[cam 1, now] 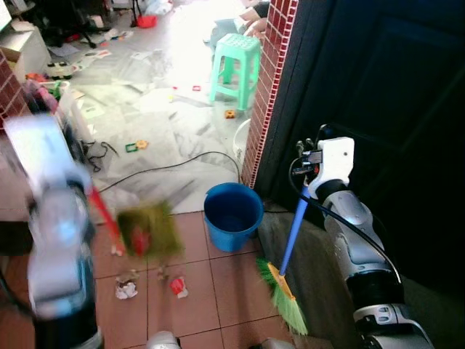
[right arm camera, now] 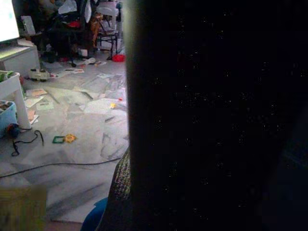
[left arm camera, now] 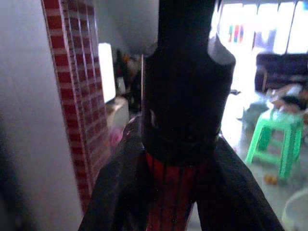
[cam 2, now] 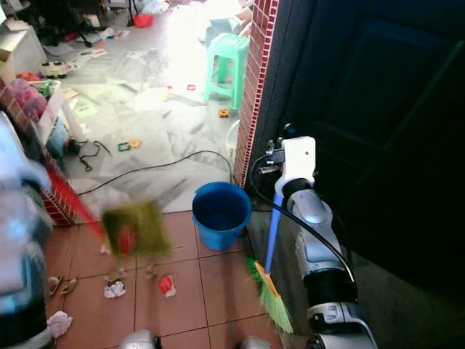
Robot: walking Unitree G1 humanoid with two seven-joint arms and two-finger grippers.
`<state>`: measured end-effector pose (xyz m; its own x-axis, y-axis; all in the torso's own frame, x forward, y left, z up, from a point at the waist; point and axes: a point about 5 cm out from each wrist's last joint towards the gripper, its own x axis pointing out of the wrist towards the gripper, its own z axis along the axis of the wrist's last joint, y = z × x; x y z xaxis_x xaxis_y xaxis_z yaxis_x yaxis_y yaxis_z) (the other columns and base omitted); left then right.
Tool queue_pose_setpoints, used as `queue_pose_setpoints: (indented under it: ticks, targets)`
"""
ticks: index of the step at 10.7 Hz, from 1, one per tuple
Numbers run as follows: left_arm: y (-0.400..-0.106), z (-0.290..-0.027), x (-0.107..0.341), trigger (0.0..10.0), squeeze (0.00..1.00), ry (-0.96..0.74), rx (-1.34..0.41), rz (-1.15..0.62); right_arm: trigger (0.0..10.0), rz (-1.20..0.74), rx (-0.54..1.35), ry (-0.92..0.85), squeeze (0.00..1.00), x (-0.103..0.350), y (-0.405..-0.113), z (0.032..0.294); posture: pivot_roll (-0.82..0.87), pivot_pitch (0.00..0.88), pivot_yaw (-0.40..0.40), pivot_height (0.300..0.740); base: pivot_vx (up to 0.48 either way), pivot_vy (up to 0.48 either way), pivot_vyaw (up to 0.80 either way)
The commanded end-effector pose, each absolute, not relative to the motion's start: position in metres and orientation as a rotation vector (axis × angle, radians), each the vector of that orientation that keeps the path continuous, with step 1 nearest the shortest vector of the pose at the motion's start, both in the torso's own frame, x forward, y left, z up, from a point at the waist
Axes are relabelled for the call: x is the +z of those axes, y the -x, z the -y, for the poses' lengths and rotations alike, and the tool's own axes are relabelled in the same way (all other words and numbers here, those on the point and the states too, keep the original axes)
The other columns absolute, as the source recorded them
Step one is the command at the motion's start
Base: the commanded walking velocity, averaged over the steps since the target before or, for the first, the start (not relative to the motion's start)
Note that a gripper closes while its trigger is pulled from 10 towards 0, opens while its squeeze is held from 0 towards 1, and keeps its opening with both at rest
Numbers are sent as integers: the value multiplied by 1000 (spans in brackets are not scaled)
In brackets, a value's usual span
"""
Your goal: Sweep floor
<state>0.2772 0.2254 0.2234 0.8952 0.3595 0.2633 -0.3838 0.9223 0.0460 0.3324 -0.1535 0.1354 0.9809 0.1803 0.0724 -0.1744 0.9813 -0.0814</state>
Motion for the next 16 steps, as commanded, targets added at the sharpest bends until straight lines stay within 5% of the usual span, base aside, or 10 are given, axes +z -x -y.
queue_pose_setpoints:
  ticks: [1, 11, 16]
  targets:
    - [-276, -221, 250, 10000, 0, -89, 381, 374, 10000, 125, 193, 107, 0, 145, -336, 151, -4, 38, -47, 740, 0, 0, 0]
    - [-333, -151, 288, 10000, 0, 31, 121, 587, 10000, 86, 187, 99, 0, 128, -326, 149, -51, 0, -31, 740, 25, 0, 0]
    - [-337, -145, 285, 10000, 0, 42, 96, 601, 10000, 80, 184, 106, 0, 126, -322, 151, -53, 0, -27, 740, 301, 0, 0]
